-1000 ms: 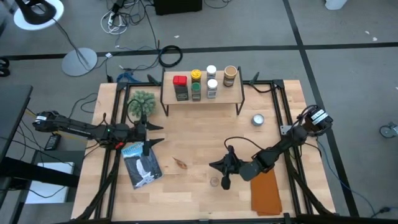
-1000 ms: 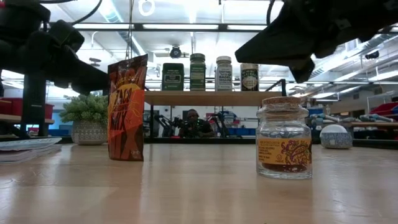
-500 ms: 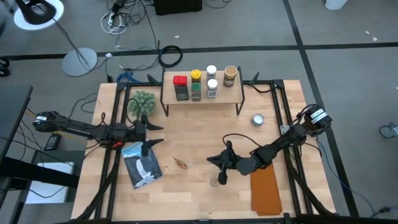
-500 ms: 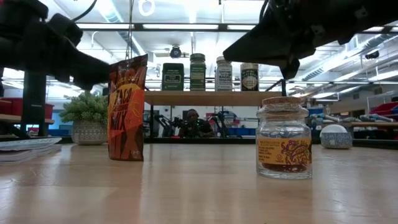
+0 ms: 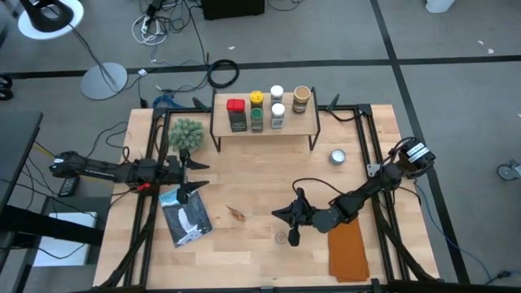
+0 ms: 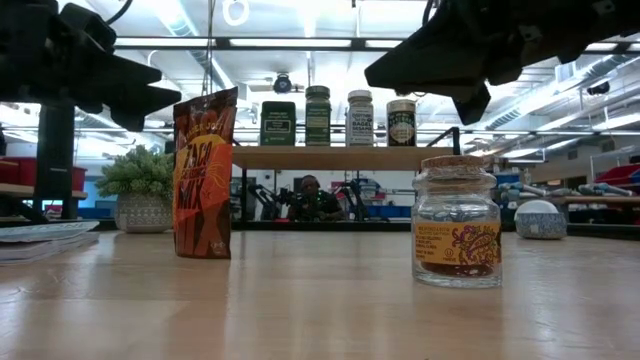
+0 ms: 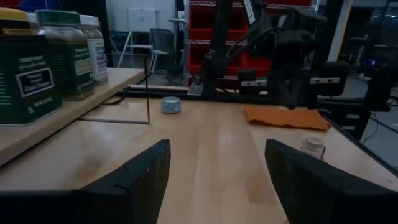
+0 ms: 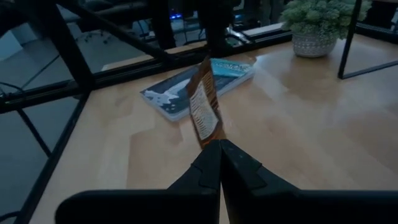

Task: Shelf spices
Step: Put the brown seasoning bottle on the shelf

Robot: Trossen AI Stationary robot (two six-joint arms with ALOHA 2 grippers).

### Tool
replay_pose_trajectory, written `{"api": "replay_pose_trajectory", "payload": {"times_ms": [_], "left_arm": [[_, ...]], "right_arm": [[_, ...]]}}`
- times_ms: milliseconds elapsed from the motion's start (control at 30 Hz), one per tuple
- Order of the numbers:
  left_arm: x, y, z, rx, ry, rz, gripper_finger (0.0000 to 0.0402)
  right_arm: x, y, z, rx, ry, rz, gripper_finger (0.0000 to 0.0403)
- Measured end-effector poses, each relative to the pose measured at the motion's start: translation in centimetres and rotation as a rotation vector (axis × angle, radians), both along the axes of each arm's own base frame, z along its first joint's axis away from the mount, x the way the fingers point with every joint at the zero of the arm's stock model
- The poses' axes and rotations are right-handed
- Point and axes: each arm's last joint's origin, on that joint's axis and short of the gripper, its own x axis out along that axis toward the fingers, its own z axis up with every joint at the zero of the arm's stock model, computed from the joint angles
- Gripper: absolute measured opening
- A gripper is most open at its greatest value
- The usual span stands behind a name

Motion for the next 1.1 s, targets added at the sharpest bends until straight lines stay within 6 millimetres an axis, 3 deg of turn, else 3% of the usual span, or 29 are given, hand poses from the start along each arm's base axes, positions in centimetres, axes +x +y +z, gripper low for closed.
{"api": "replay_pose_trajectory", "payload": {"times_ms": [300,700,1100], "left_arm": [[-0.5,0.1,-0.8,0.01,0.075,0.025,0.0267],[-0.4,0.1,-0.8,0.014,0.082,0.024,0.0267],[-0.4,0.1,-0.8,0.014,0.082,0.021,0.0267]], "right_arm": [[-1.4,0.1,1.0,0.049,0.098,0.067,0.0006],[-3.5,-1.8,1.4,0.125,0.323,0.038,0.0008],[-5.3,-0.4,0.2,0.325,0.55,0.155,0.0066]]}}
